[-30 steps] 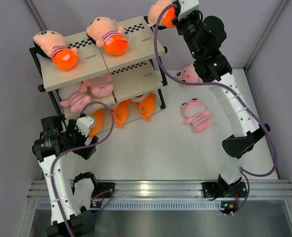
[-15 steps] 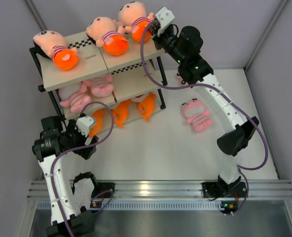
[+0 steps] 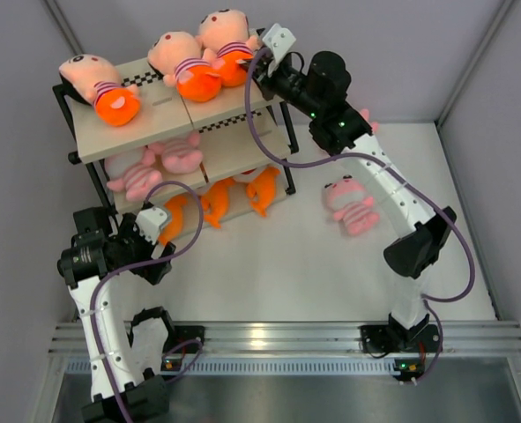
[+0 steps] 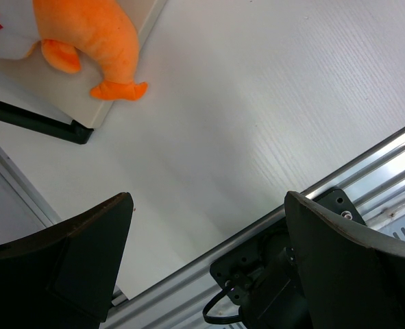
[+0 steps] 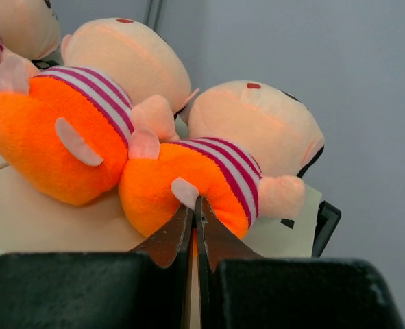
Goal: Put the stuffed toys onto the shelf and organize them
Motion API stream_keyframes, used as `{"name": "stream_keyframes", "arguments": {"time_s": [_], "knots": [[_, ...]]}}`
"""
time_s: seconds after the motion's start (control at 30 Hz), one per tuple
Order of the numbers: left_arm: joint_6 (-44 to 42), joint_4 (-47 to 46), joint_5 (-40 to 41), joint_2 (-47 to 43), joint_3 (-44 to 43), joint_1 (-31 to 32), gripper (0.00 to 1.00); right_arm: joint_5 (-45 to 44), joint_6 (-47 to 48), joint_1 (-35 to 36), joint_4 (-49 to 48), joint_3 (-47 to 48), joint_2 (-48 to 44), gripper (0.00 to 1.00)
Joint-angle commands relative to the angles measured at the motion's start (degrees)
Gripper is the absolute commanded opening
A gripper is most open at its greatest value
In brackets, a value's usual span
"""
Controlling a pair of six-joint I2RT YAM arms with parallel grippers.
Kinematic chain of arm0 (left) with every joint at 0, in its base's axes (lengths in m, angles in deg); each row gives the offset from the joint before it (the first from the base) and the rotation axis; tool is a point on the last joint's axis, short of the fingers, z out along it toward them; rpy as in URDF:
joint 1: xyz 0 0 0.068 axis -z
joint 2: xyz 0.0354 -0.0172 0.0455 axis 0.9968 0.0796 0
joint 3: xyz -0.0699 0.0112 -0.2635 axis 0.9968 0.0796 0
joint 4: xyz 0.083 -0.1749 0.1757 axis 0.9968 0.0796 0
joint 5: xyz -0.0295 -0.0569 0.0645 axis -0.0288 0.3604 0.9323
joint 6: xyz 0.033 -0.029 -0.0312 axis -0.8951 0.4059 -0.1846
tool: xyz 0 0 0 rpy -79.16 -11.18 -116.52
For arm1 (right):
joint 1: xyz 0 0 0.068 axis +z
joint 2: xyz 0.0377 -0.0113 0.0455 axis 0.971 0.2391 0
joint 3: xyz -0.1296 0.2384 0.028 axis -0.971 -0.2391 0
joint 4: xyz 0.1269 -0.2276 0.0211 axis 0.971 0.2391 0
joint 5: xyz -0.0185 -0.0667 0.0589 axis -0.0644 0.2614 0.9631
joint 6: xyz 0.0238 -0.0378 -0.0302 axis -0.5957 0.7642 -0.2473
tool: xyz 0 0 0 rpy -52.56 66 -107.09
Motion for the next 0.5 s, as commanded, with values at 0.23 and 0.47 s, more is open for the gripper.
{"name": "stream_keyframes", "arguments": {"time_s": [0.23, 0.47], "knots": [[0.43, 5.52, -0.36, -0.45, -0.29, 0.37, 0.98, 3.75, -2.35, 3.55, 0.95, 6.61, 2.17, 0.0], [0.43, 5.52, -0.19, -0.63, -0.12, 0.72, 0.98, 1.89, -0.86, 0.83, 2.88, 1.96, -1.78, 0.0]]}}
